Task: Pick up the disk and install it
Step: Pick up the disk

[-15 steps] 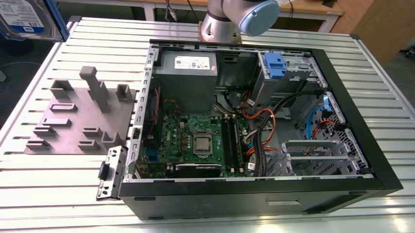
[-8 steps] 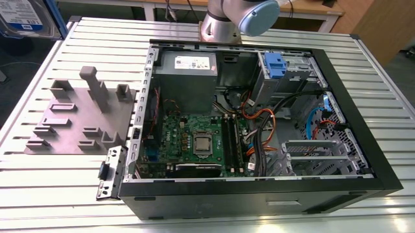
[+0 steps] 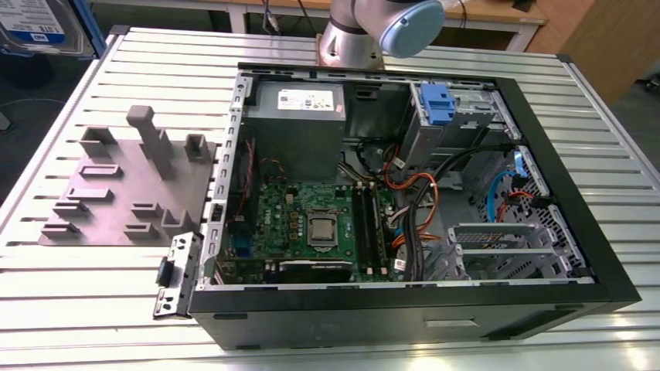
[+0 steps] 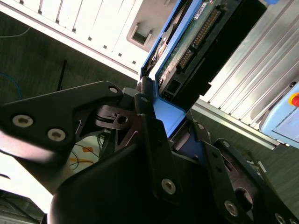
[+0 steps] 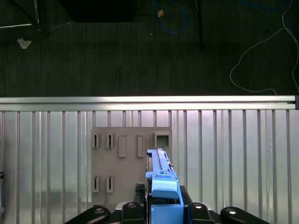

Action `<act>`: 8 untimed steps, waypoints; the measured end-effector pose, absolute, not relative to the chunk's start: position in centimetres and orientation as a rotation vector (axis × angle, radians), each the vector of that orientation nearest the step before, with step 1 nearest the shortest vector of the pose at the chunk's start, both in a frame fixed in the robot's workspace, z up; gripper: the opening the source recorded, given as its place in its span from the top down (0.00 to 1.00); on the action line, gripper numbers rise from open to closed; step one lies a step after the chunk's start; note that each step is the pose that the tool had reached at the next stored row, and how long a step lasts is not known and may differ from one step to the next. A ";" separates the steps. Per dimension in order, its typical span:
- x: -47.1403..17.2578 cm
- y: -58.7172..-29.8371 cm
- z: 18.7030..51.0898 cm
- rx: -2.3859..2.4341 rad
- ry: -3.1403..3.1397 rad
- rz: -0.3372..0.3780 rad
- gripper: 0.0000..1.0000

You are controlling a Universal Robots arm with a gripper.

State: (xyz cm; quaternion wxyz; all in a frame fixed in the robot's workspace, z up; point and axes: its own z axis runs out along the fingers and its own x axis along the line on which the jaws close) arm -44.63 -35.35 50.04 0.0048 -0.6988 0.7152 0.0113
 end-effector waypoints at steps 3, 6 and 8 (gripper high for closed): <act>-44.6 -35.4 50.0 -2.189 2.240 0.035 0.64; -44.5 -35.4 50.0 -2.189 2.240 0.035 0.64; -44.5 -35.4 50.0 -2.189 2.240 0.035 0.64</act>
